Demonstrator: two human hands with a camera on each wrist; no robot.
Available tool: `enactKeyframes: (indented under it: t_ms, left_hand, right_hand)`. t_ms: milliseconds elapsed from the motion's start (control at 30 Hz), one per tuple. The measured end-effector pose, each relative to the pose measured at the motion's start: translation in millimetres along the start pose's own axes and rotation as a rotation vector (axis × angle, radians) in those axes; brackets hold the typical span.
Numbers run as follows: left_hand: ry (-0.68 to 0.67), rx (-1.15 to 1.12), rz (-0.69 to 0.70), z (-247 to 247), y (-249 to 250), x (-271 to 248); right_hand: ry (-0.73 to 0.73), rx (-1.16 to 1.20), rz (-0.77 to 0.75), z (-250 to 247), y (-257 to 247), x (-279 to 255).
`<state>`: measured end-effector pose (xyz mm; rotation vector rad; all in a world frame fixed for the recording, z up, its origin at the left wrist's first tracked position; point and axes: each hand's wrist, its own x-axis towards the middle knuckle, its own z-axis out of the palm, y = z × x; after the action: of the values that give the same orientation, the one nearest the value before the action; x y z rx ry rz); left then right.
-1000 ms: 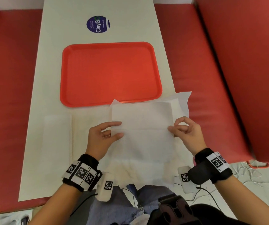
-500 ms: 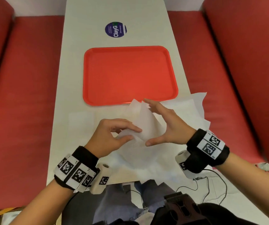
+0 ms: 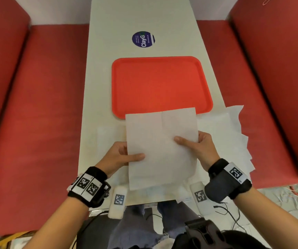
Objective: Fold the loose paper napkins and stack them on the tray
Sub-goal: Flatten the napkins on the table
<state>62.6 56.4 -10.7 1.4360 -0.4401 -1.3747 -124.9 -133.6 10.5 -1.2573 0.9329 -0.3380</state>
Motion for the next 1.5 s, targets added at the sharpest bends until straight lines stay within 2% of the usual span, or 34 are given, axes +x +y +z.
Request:
enactKeyframes:
  t_ms: [67, 133, 267, 367, 467, 533, 600, 700, 833, 933, 1100, 1200, 1300, 1400, 1500]
  left_hand:
    - [0.093, -0.050, -0.015, 5.4, -3.2, 8.0]
    - [0.165, 0.016, -0.030, 7.7, -5.7, 17.1]
    - [0.186, 0.206, -0.062, 5.8, -8.4, 26.0]
    - [0.215, 0.261, 0.022, 10.9, 1.2, 19.9]
    - [0.143, 0.292, 0.168, 23.6, 16.1, 4.8]
    - [0.006, 0.139, 0.129, 32.6, 23.3, -5.2]
    - [-0.095, -0.119, -0.017, 39.4, 25.8, -9.8]
    - [-0.110, -0.279, -0.050, 42.7, 19.2, -9.5]
    - [-0.049, -0.122, 0.041, 49.8, 13.2, -10.0]
    - [0.080, -0.027, 0.107, 47.8, 6.4, -9.0]
    - [0.286, 0.015, 0.162, 31.5, -2.4, -12.9]
    - [0.288, 0.047, 0.169, 17.7, -5.3, -21.5]
    - [0.271, 0.092, 0.163, -1.2, -9.9, -31.3]
    - [0.333, 0.169, 0.164, -23.3, -12.9, -39.6]
    - [0.376, 0.257, 0.182, -47.0, -13.9, -45.3]
  right_hand:
    - [0.027, -0.058, 0.040, -0.2, 14.9, 4.3]
    - [0.086, -0.177, 0.080, -2.4, 27.9, 11.9]
    - [0.125, -0.445, 0.082, -7.7, 30.6, 22.2]
    - [0.106, -0.374, 0.016, -6.9, 16.3, 15.9]
    - [0.007, -0.171, -0.027, -2.2, -3.1, -0.9]
    - [-0.047, -0.089, -0.050, 2.0, -10.3, -9.4]
    - [-0.058, -0.079, -0.050, 6.1, -6.8, -9.8]
    - [-0.055, -0.146, -0.037, 12.5, 8.0, -2.4]
    - [-0.082, -0.203, -0.019, 22.8, 21.2, 5.4]
    - [-0.087, -0.269, -0.042, 31.3, 26.3, 9.3]
    - [-0.119, -0.094, 0.018, 45.8, 14.7, 4.9]
    - [-0.172, -0.057, -0.004, 55.3, 9.9, 0.4]
    - [-0.292, -0.141, -0.089, 72.0, 14.4, 1.6]
    - [-0.365, -0.241, -0.158, 93.3, 23.4, 4.8]
    - [-0.383, -0.302, -0.160, 118.0, 34.0, 9.3]
